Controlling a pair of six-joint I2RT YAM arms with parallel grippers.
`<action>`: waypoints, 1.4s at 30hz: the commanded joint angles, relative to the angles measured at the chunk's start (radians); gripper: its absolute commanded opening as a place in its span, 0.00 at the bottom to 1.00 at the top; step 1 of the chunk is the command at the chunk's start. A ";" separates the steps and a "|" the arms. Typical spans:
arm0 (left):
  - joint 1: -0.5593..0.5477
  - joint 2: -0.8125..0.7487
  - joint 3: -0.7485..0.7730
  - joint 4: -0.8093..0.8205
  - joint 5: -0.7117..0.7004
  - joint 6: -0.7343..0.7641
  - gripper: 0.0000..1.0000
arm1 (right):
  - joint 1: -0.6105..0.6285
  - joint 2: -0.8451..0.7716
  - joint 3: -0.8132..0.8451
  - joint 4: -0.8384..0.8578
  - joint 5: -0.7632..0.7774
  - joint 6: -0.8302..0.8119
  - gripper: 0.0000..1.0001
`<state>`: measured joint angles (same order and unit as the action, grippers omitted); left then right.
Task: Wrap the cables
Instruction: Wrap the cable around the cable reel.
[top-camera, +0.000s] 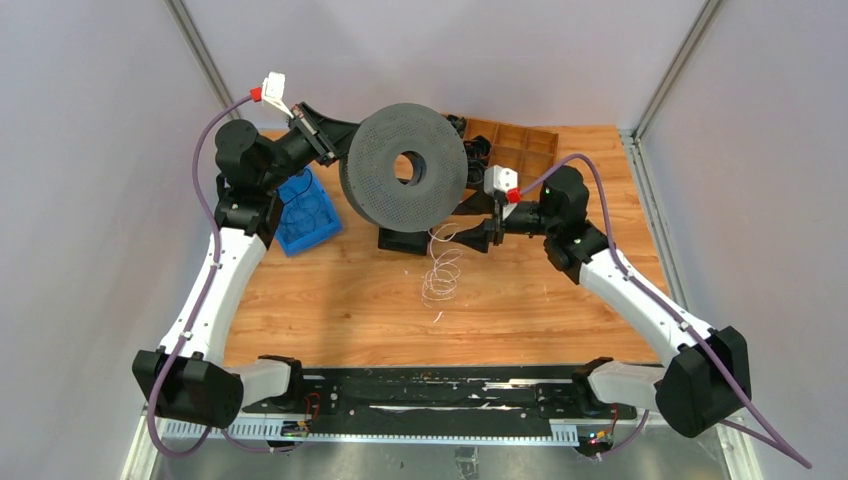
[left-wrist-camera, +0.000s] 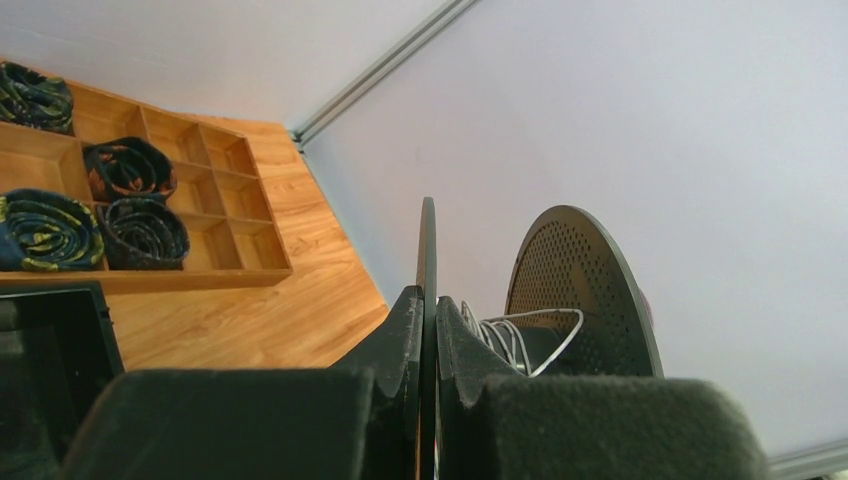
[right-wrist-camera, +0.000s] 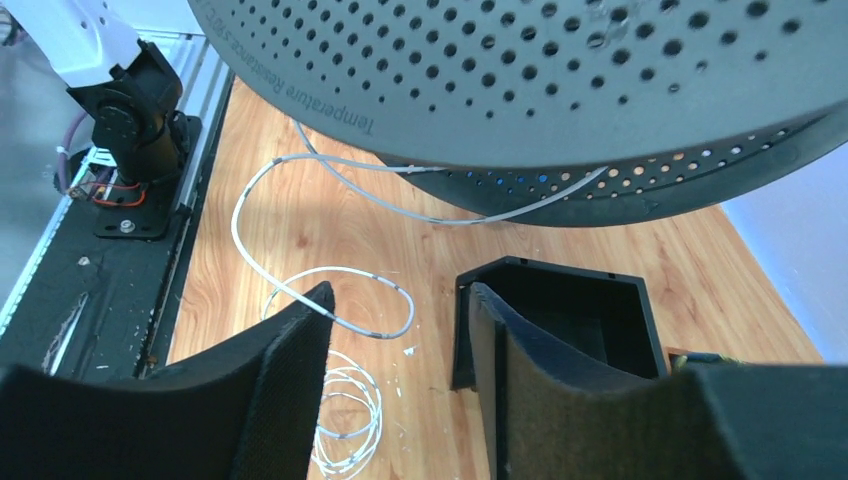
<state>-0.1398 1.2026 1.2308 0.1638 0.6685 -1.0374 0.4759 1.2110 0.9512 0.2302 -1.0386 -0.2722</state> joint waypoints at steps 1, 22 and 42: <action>0.005 -0.006 0.006 0.066 0.003 -0.037 0.00 | 0.037 -0.007 -0.077 0.207 -0.035 0.148 0.49; 0.012 -0.015 -0.013 0.075 0.002 -0.050 0.00 | -0.063 -0.081 -0.031 -0.004 0.160 0.130 0.01; 0.014 -0.011 -0.024 0.044 0.034 -0.024 0.00 | -0.304 0.001 0.227 -0.269 0.302 0.171 0.01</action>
<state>-0.1322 1.2026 1.2114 0.1776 0.6846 -1.0477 0.2058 1.2064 1.1027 0.0303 -0.7822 -0.0937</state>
